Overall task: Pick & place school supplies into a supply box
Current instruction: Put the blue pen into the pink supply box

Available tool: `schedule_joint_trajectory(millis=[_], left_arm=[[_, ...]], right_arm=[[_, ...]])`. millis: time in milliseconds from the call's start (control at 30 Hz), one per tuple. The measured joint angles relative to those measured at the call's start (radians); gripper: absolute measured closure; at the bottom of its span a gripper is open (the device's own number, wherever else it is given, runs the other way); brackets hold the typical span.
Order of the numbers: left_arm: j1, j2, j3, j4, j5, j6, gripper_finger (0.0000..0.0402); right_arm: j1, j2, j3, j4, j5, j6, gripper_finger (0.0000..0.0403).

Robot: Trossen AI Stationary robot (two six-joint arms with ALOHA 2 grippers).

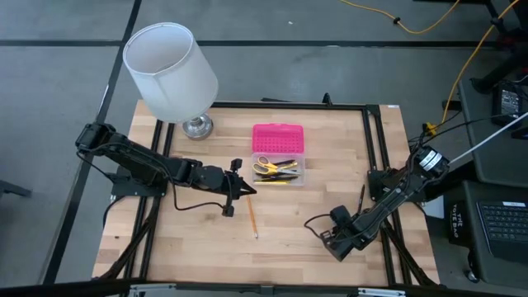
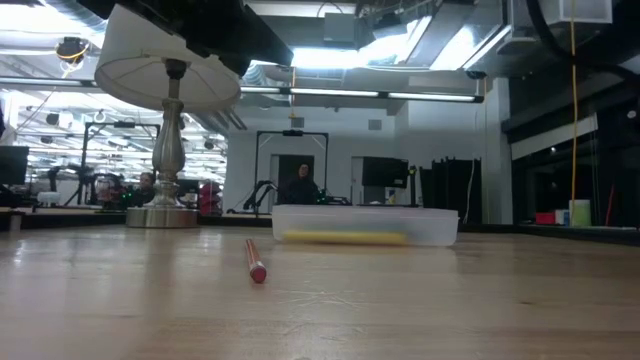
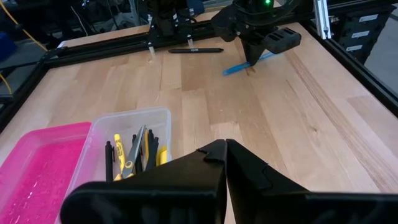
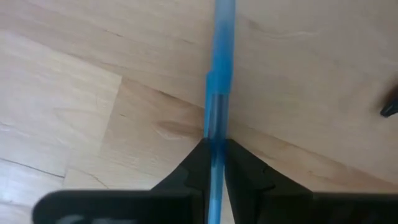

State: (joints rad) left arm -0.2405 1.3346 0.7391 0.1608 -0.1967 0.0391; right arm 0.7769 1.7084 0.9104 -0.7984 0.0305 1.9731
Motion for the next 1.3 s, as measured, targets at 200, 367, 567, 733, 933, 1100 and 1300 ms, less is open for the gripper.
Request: schedule_joint_trajectory(millis=[200,367,567,733,933,1100,1300], left_arm=[[0.000,0.000,0.000,0.000,0.000,0.000,0.0398],[0.000,0.000,0.000,0.000,0.000,0.000,0.0398],[0.000,0.000,0.000,0.000,0.000,0.000,0.0398],[0.000,0.000,0.000,0.000,0.000,0.000,0.0398],[0.000,0.000,0.000,0.000,0.000,0.000,0.0398],[0.000,0.000,0.000,0.000,0.000,0.000,0.0398],[0.000,0.000,0.000,0.000,0.000,0.000,0.0398]], right_arm=[[-0.002,-0.006,0.019,-0.029,0.020,-0.038,0.0360],[-0.001,-0.055,0.049,-0.055,0.063,-0.049,0.0359],[-0.001,-0.124,0.096,-0.064,0.162,-0.109,0.0358],[0.012,-0.156,0.128,-0.063,0.255,-0.176,0.0358],[0.031,-0.199,0.138,-0.067,0.373,-0.242,0.0358],[0.040,-0.217,0.138,-0.062,0.428,-0.319,0.0358],[0.040,-0.217,0.138,-0.026,0.503,-0.401,0.0358]])
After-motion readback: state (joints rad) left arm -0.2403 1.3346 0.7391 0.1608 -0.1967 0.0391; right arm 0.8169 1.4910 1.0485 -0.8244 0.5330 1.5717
